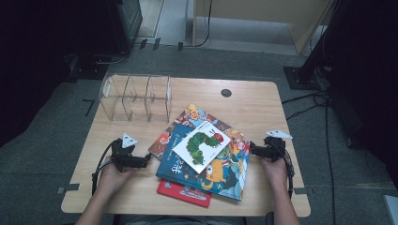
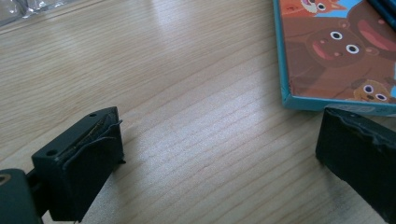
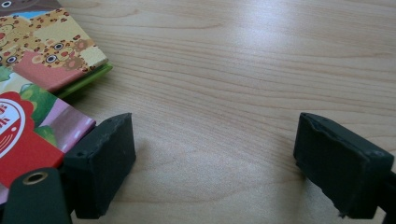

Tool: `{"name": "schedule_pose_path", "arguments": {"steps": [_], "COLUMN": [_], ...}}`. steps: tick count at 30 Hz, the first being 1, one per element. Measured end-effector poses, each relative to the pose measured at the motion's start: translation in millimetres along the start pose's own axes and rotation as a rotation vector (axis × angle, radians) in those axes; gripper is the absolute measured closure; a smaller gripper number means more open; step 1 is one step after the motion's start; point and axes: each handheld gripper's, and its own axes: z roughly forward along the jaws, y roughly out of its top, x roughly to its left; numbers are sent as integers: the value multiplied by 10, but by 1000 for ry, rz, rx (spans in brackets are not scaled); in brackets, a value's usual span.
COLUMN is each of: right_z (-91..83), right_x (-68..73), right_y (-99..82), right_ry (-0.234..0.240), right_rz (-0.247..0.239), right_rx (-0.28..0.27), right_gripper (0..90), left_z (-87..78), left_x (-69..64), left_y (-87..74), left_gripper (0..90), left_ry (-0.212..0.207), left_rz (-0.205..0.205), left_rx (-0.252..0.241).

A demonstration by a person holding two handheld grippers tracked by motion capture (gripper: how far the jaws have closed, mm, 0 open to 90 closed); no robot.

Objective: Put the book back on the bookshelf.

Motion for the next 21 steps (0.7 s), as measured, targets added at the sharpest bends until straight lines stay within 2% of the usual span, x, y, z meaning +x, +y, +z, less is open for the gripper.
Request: {"name": "schedule_pose_path", "arguments": {"steps": [7,8,11,12,15,16,18,19,21], "right_z": [-8,-23,-51,-68,-125,-189,-243,-243,-287], "right_x": [-3,-13,-24,-27,-26,-13,6,6,41], "right_y": [-5,-7,2,7,22,38,52,52,62], "right_ry": [6,10,2,5,18,22,30,30,35], "right_rz": [-4,-8,2,9,16,18,13,13,-1], "right_rx": [-8,-11,-5,-2,-23,-47,-67,-67,-81], "right_gripper": [162,211,263,280,313,347,363,363,389], "left_z": [-6,-20,-58,-76,-97,-115,-165,-165,-207], "left_x": [5,9,27,48,61,60,59,59,75], "left_y": [-1,2,7,33,57,63,105,105,151], "left_gripper": [7,31,157,157,186,290,325,333,362], "left_ry": [-3,-3,-1,-28,-45,-57,-83,-83,-111], "left_rz": [3,2,-4,-21,-17,-13,-11,-11,-32], "left_rx": [3,5,1,21,40,44,48,48,37]}}
